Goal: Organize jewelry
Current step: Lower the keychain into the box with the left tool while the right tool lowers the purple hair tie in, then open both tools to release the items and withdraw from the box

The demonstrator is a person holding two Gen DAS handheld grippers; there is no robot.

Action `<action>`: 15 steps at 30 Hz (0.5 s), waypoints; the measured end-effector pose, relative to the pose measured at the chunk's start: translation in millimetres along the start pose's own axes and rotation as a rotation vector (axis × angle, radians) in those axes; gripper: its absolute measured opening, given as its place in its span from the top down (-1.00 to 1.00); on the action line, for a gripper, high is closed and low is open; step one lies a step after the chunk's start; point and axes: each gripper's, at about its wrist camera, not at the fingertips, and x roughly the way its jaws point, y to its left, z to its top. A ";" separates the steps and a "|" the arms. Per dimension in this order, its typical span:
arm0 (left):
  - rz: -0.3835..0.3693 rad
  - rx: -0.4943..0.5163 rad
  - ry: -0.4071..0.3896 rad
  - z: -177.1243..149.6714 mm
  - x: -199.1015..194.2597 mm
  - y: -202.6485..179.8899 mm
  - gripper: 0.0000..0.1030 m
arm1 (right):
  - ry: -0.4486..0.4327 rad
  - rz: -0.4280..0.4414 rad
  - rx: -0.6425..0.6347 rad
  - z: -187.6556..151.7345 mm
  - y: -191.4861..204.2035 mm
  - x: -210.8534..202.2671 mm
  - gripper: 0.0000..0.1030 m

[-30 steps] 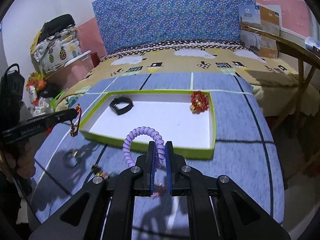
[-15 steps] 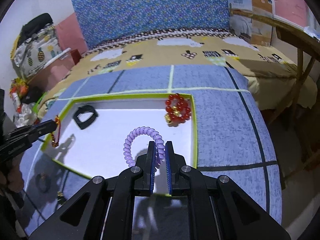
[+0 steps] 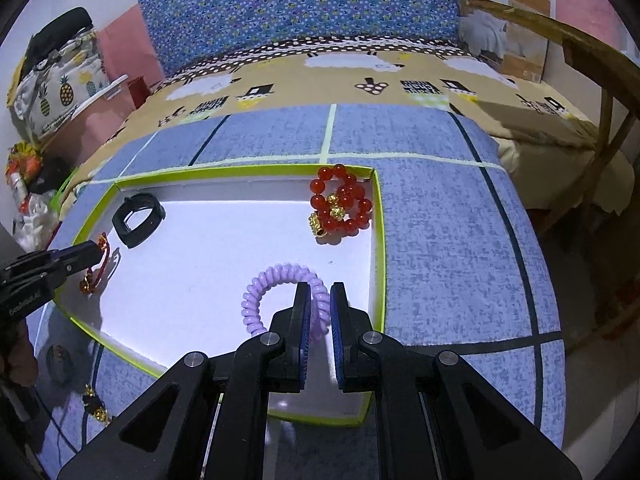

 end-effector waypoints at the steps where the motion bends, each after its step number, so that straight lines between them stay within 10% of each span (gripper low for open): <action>1: -0.005 0.000 0.002 -0.1 0.0 -0.2 0.82 | 0.000 -0.001 -0.002 -0.3 0.3 -0.4 0.79; 15: 0.028 -0.002 -0.072 -17.9 -41.0 -5.1 0.72 | -0.097 0.056 -0.019 -26.9 16.5 -50.5 0.72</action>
